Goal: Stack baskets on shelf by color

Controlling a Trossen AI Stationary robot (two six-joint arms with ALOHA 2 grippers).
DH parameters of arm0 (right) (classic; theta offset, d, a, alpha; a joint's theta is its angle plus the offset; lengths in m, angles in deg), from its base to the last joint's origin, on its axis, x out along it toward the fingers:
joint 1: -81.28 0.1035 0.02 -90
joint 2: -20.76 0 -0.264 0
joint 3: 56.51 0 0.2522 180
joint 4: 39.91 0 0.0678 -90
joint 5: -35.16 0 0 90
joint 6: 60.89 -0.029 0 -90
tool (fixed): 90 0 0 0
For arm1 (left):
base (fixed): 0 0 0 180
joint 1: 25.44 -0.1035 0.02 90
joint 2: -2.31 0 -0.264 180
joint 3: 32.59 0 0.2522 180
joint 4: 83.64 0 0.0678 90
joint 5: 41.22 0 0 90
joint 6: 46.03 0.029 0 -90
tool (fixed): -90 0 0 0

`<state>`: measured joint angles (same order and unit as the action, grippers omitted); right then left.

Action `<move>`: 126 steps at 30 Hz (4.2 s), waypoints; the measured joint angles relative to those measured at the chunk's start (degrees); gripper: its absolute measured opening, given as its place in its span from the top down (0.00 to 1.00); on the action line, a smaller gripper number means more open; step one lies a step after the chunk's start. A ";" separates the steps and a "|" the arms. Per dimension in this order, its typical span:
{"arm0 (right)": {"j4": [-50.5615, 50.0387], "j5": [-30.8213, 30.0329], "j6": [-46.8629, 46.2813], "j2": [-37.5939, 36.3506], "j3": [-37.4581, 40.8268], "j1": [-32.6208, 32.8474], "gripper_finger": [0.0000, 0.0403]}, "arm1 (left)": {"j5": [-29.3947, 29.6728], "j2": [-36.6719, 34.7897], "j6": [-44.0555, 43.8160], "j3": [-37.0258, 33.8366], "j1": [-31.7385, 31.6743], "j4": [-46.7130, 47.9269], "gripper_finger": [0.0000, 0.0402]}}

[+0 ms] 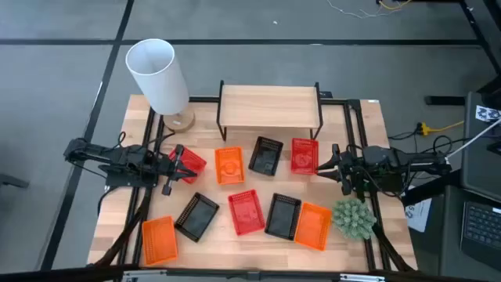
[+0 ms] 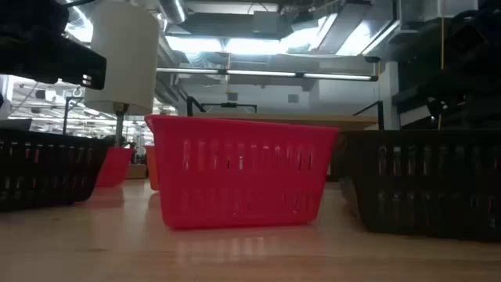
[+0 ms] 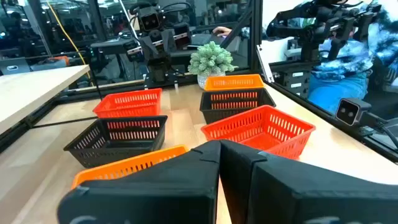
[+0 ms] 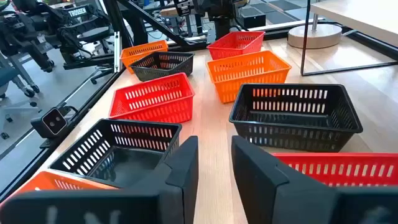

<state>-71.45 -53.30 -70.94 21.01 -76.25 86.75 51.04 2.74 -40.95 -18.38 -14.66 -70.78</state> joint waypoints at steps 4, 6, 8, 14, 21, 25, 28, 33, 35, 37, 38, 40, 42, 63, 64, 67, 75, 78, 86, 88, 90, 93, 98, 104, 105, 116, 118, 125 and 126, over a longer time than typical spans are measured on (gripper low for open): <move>-0.01 0.00 0.00 -0.01 0.00 0.02 0.76 | -0.01 0.00 -0.02 0.00 0.00 0.00 1.00; 0.00 0.01 0.00 -0.02 0.01 0.01 0.76 | -0.01 0.00 0.00 -0.01 0.00 0.00 1.00; -0.01 0.00 0.02 -0.02 0.01 0.02 0.76 | -0.02 -0.02 -0.02 0.00 0.00 0.00 1.00; 0.00 0.00 0.00 0.00 0.00 0.02 0.76 | -0.01 -0.01 0.00 -0.01 -0.01 0.00 1.00; -0.02 0.00 0.02 -0.01 0.01 0.00 0.76 | 0.00 0.00 -0.02 -0.01 0.00 0.00 1.00; 0.00 0.00 0.02 -0.02 0.02 0.02 0.76 | -0.02 -0.01 -0.02 0.00 0.00 0.00 1.00; 0.00 0.00 0.02 0.00 0.00 0.00 0.76 | 0.00 -0.02 0.00 0.00 0.00 0.00 1.00; -0.01 0.00 0.01 0.00 0.00 0.02 0.76 | 0.00 0.00 0.00 -0.01 -0.02 0.00 1.00; -0.01 0.00 0.01 0.00 0.00 0.02 0.76 | -0.02 0.00 -0.02 -0.02 -0.02 0.00 1.00; -0.02 0.00 0.01 -0.01 0.01 0.02 0.76 | 0.00 0.00 0.00 -0.01 0.00 0.00 1.00; 0.00 0.00 0.01 -0.02 0.02 0.01 0.76 | -0.01 0.00 0.00 -0.02 0.00 0.00 1.00; 0.00 0.00 0.02 -0.01 0.01 0.01 0.76 | -0.02 0.00 -0.02 0.00 0.00 0.00 1.00; 0.11 0.00 -0.10 -0.01 0.01 0.00 0.76 | 0.00 0.00 0.00 -0.02 -0.02 0.00 1.00; 16.39 -3.36 0.24 0.00 0.01 0.02 0.76 | -0.01 -0.02 -0.02 0.00 0.00 0.00 1.00; 18.53 -3.08 1.74 -0.02 0.02 0.02 0.76 | -0.01 -0.01 -0.01 0.00 0.00 0.00 1.00; 24.46 -2.54 4.45 0.00 0.02 0.02 0.76 | 0.00 -0.02 -0.02 0.00 0.00 0.00 1.00; 42.58 3.81 4.74 -0.02 0.01 0.00 0.76 | -0.02 -0.01 0.00 -0.02 0.00 0.00 1.00; 46.51 12.38 4.57 -0.02 0.00 0.02 0.76 | 0.00 0.00 0.00 -0.02 -0.01 0.00 1.00; 52.66 25.24 1.22 0.00 0.00 0.02 0.76 | 0.19 0.00 1.63 0.00 -0.02 -0.05 1.00; 52.93 25.23 1.27 0.00 -0.77 0.01 0.76 | -0.35 0.00 0.73 -0.01 0.00 -0.09 1.00; 52.75 25.20 1.27 0.00 -1.85 0.00 0.76 | -0.80 0.00 -0.60 -0.02 0.00 -0.13 1.00; 52.49 25.16 1.29 0.00 -3.00 0.01 0.76 | -0.97 0.00 -1.78 -0.01 0.00 -1.53 1.00; 52.43 24.90 1.29 0.00 -4.12 0.01 0.76 | 1.38 0.00 -2.88 0.00 0.00 -10.63 1.00; 48.99 17.91 3.57 2.09 -7.71 0.00 0.76 | 5.75 -0.02 0.59 -0.02 0.00 -28.71 1.00; 46.28 17.62 4.55 3.29 -9.11 0.00 0.76 | 5.92 -0.02 0.56 -0.02 0.00 -30.51 1.00; -4.28 2.83 0.59 30.23 -33.86 -0.02 0.76 | 6.21 -0.01 0.07 -0.02 0.00 -30.80 1.00; -9.99 3.16 -0.22 35.79 -37.77 0.07 0.76 | 6.21 -0.02 0.07 -0.02 0.00 -30.80 1.00; -27.81 3.47 1.39 51.95 -46.60 1.42 0.76 | 6.22 -0.02 0.09 -0.02 0.00 -29.43 1.00; -28.58 3.49 1.41 53.65 -46.64 1.66 0.76 | 6.23 -0.02 0.09 -0.02 0.00 -29.17 1.00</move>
<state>-100.03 -49.81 -69.52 74.66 -122.89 88.41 57.27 2.72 -40.86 -18.41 -14.66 -99.95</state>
